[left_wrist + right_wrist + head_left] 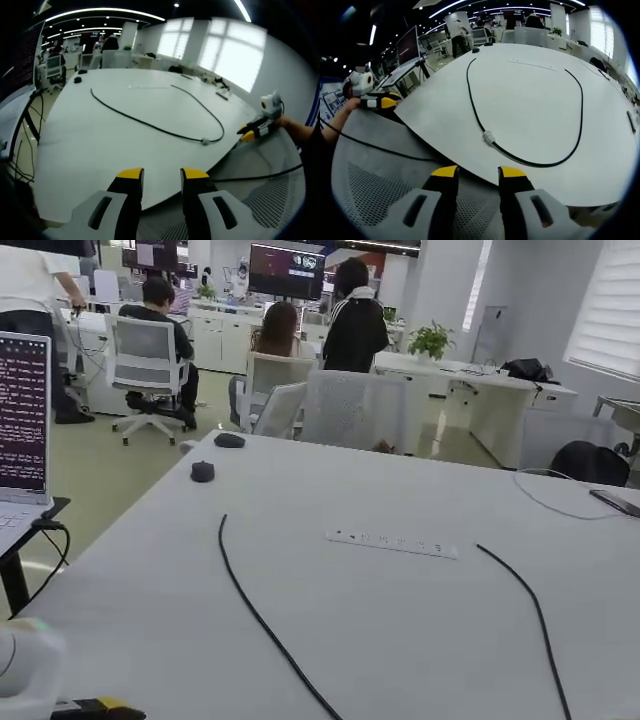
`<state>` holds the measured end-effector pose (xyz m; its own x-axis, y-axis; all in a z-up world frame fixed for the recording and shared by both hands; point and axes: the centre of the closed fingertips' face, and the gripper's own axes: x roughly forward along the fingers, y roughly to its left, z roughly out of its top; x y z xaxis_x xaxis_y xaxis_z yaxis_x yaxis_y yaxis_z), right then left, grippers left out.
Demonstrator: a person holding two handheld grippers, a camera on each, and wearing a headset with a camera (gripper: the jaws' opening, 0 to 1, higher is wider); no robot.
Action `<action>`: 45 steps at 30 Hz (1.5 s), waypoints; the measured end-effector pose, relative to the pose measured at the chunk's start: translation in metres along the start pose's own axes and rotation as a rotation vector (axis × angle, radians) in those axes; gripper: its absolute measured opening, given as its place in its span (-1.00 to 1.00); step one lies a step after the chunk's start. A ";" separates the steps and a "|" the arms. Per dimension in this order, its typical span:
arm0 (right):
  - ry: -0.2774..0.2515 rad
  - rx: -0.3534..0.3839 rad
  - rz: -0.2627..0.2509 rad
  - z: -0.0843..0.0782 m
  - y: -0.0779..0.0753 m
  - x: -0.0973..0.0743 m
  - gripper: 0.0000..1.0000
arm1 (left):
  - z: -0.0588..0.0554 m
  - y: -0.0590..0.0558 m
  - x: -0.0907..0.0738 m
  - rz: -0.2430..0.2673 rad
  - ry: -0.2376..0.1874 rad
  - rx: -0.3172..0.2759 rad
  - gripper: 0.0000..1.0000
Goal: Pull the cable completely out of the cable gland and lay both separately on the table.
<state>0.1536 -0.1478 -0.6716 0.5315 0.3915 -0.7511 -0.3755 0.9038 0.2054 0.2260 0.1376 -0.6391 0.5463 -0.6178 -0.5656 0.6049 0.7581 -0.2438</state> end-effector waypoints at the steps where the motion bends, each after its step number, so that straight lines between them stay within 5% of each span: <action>1: 0.000 0.001 0.001 0.000 0.000 0.000 -0.36 | 0.000 0.000 0.000 0.001 0.000 -0.001 -0.39; 45: 0.006 0.023 0.006 -0.002 0.000 0.001 -0.31 | -0.009 0.000 0.002 -0.013 0.028 -0.054 -0.43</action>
<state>0.1529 -0.1478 -0.6735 0.5248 0.3964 -0.7533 -0.3615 0.9050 0.2244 0.2218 0.1379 -0.6472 0.5214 -0.6224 -0.5838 0.5793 0.7605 -0.2935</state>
